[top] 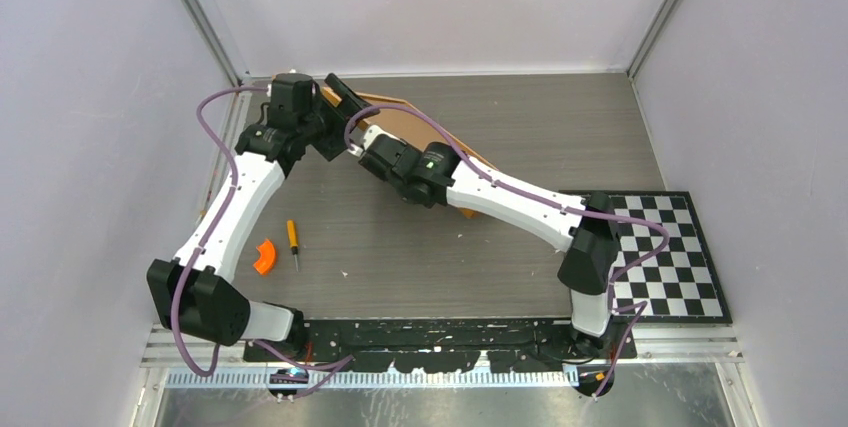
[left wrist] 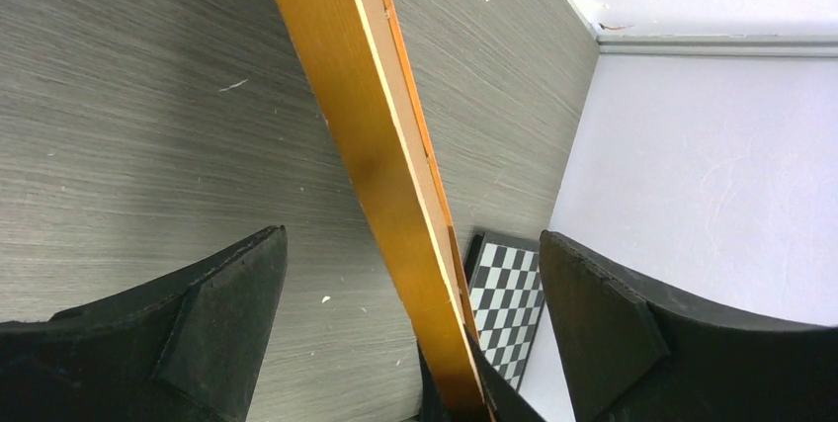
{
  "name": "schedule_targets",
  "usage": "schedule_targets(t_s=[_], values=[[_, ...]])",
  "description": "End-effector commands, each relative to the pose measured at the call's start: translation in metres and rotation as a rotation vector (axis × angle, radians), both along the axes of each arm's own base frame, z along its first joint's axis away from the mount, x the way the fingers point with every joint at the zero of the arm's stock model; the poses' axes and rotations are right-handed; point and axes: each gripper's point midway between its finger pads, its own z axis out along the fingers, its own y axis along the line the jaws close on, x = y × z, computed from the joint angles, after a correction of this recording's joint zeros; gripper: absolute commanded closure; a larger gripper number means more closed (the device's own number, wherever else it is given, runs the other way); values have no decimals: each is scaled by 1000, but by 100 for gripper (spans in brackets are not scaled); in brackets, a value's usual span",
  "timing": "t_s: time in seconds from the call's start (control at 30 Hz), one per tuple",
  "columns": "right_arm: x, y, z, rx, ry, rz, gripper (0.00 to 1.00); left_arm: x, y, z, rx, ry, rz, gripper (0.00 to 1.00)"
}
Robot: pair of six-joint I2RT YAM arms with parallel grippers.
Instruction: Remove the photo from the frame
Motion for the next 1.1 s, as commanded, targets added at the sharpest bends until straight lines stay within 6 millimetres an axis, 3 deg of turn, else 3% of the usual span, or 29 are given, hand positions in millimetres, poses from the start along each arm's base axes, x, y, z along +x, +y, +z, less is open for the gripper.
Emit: schedule_targets(t_s=[0.0, 0.3, 0.47, 0.57, 0.67, 0.73, 0.83, 0.97, 1.07], values=[[-1, 43, 29, 232, -50, 0, 99, 9, -2, -1, -36, -15, 14, 2], [-9, 56, 29, 238, -39, 24, 92, 12, -4, -25, -38, 43, 20, 25], [-14, 59, 30, 254, -20, 37, 86, 16, -5, -31, -34, 53, 20, 44], [-21, 61, 31, 268, 15, 69, 64, 16, -3, -33, -30, 57, 16, 54], [-35, 61, 33, 282, 80, 133, 50, 13, 2, -34, -23, 67, 12, 69], [-52, 63, 33, 302, 157, 206, 37, 10, 6, -37, -24, 75, 0, 82], [-78, 61, 39, 338, 260, 315, 15, 3, 14, -44, -17, 102, -11, 92], [-101, 48, 53, 467, 426, 394, 1, -7, 23, -55, 5, 137, -61, 100], [-91, 28, 77, 676, 549, 333, 0, -16, 21, -65, -24, 153, -172, 100]])
